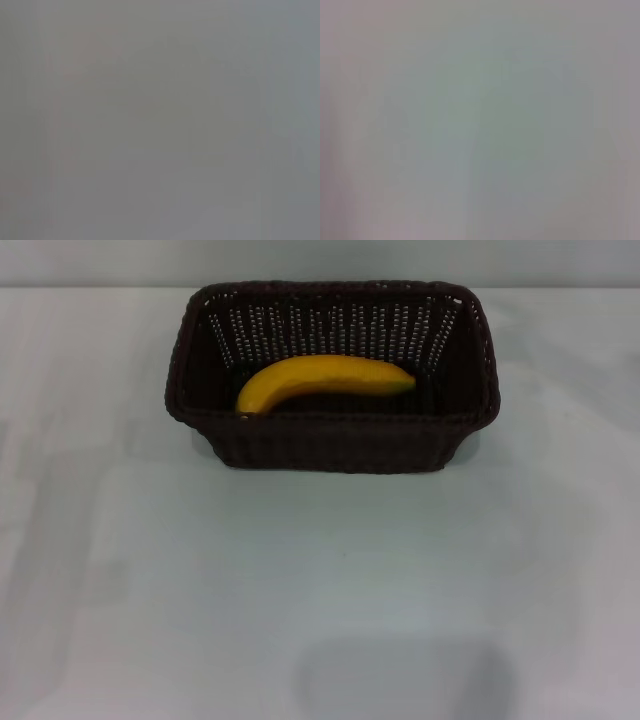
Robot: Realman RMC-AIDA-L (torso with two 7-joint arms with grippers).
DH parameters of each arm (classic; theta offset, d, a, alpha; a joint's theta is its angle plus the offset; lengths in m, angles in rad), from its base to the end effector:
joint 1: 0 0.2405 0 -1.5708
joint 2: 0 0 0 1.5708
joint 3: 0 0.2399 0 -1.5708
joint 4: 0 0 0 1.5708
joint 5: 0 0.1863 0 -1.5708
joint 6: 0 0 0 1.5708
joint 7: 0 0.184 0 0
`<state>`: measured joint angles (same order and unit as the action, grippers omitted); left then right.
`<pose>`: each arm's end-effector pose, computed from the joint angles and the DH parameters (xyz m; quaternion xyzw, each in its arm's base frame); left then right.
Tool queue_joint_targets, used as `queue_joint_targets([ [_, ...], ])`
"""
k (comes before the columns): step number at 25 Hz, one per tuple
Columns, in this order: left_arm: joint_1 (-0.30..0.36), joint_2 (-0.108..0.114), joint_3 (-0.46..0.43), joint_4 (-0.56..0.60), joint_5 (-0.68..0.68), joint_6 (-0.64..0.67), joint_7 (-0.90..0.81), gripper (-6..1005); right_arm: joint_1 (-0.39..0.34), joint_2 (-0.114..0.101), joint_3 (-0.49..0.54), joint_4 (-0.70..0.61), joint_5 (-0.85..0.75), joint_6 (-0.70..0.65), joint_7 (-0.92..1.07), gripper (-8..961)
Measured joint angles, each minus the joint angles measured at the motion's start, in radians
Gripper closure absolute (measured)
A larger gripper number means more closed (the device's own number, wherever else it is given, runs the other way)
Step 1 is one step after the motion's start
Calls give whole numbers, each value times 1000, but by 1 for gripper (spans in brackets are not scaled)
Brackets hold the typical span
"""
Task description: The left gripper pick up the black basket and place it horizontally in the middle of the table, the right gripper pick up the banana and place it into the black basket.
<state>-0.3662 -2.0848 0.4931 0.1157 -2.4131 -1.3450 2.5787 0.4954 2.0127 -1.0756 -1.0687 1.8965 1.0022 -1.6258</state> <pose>-0.3400 0.3237 0.0919 -0.5411 -0.2967 -0.4184 0.6664 0.1180 0.4172 0.0986 -0.8205 0.1408 0.4114 0.3710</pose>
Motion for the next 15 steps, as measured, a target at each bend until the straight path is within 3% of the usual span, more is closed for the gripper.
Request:
queue_joint_targets([
  [1,0,0,1,-3,0,0,2,200,-52,1,31,75,172,39,-136,215],
  [6,8,-2,-2,-22,-39,2,6,199,-123,1,147,425,545,241,-605,215],
  [12,1,-1,4,-66,-106,17,36,197,-127,0,359,833,602,275,-1002,215],
  [15,-4,-1,7,-67,-101,31,47,193,-128,1,385,908,602,265,-1095,215],
])
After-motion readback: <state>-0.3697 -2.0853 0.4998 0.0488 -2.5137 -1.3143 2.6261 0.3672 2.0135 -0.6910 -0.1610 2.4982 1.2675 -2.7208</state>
